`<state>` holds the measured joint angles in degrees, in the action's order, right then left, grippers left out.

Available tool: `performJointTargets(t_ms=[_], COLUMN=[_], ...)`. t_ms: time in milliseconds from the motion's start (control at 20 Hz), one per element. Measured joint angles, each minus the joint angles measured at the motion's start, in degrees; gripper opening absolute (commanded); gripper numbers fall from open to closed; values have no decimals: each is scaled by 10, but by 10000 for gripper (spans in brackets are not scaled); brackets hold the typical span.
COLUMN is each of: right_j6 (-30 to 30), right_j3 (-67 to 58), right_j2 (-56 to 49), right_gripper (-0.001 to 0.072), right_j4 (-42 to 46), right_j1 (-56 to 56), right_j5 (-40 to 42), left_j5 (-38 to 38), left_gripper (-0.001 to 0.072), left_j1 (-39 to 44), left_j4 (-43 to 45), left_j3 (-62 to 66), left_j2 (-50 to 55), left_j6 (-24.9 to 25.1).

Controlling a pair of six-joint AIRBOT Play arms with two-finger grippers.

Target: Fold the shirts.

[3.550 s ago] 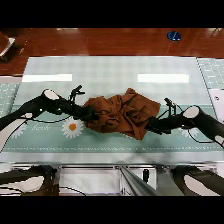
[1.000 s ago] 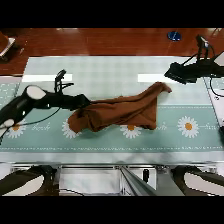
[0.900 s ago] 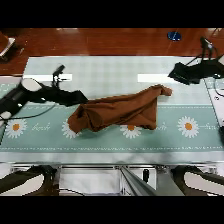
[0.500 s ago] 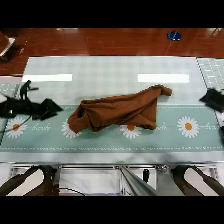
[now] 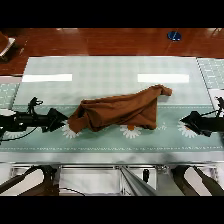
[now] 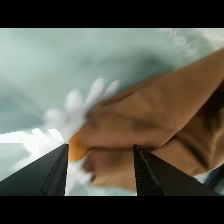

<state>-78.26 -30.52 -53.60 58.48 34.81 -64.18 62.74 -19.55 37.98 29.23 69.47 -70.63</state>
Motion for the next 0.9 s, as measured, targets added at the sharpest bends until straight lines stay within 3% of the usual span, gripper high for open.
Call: performJointTargets(t_ms=[50,100,150,200,500,900], right_j6=[1,3,3,4,1,8], right_j3=[3,5,7,8,11,-4], right_j2=[1,1,1,2,-43,-158], right_gripper=[406,406,406,406,406,406], right_j4=[-2,-5,-8,-6,-5,-116], right_j1=[1,1,0,-5,-90,-236], right_j5=[-1,-1,-2,-4,-5,33], left_j5=[-9,-23,-33,-41,-55,-47], left_gripper=[484,365,158,28,16,16], left_j1=[11,23,33,42,59,62], left_j4=[-18,-40,-52,-63,-93,-99], left_j3=[-1,-1,0,3,29,38], left_j2=[10,21,30,38,55,58], left_j6=[10,19,26,31,66,82])
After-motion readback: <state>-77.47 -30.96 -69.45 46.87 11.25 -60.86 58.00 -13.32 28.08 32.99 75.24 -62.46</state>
